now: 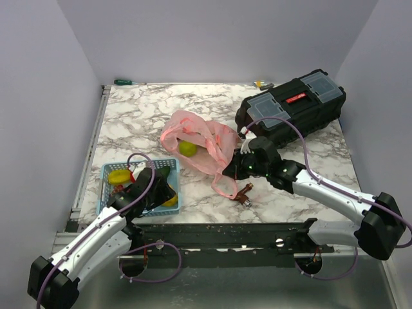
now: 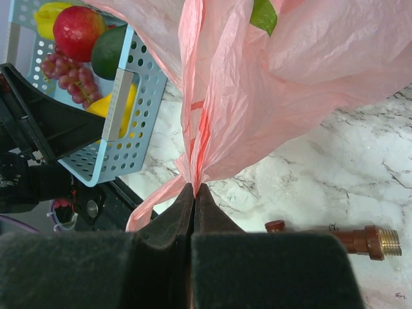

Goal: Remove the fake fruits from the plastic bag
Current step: Place the fake fruit in the bin.

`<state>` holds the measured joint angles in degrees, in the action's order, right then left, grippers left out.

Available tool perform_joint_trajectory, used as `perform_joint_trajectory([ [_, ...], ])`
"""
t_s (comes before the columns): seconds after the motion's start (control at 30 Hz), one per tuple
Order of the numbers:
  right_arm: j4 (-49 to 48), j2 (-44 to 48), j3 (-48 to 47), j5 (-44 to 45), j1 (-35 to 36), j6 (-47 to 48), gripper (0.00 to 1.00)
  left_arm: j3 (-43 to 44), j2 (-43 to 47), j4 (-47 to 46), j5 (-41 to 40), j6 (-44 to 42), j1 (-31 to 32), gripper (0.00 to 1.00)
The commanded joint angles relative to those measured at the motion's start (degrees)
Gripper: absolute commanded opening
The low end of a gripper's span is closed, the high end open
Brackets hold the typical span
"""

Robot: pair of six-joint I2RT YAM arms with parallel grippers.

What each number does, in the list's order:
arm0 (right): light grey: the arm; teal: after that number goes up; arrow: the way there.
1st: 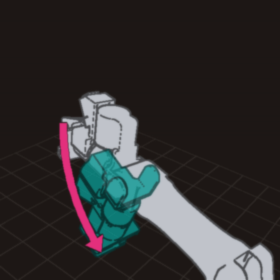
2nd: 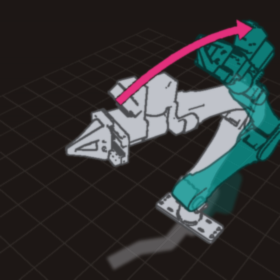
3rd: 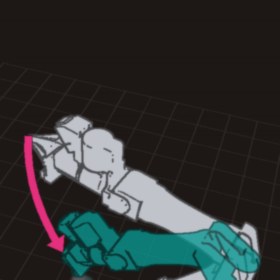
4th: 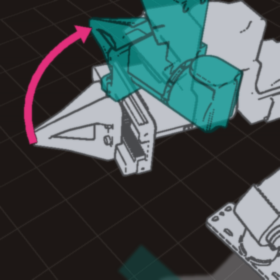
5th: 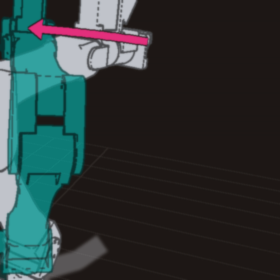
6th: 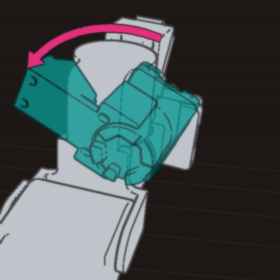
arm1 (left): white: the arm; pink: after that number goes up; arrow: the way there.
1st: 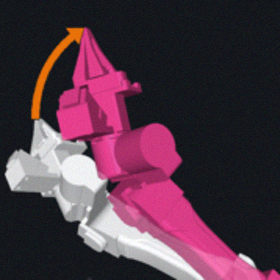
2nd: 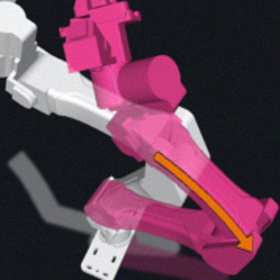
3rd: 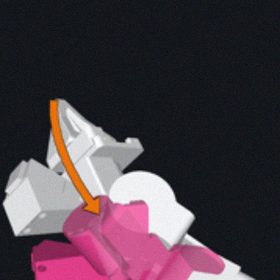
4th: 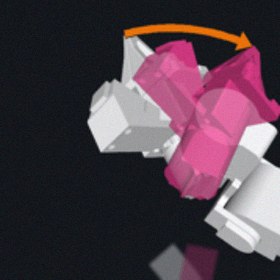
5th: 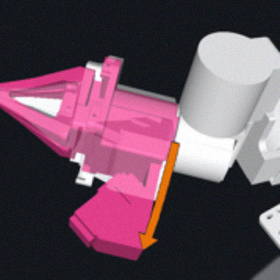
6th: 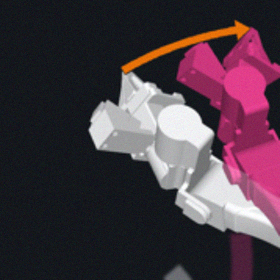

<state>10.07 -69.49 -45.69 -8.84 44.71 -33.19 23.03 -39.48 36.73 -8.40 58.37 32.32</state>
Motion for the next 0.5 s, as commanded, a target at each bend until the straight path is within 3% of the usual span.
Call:
perform_joint_trajectory([
  [0.0, -0.22, -0.25, -0.76, -0.74, 0.42, 0.04, 0.01, -1.83, 0.46, 2.95, 0.14, 2.46, -0.06, 0.12],
  [0.17, -0.34, -1.31, -0.66, -1.16, 0.45, 0.76, 0.01, -2.13, 4.53, 3.57, -0.12, 3.52, -0.07, 0.41],
  [0.47, -1.24, -1.09, -1.38, -1.19, 0.49, -0.29, 0.01, -0.88, 9.27, 5.89, -0.76, 5.95, -0.06, 0.85],
])
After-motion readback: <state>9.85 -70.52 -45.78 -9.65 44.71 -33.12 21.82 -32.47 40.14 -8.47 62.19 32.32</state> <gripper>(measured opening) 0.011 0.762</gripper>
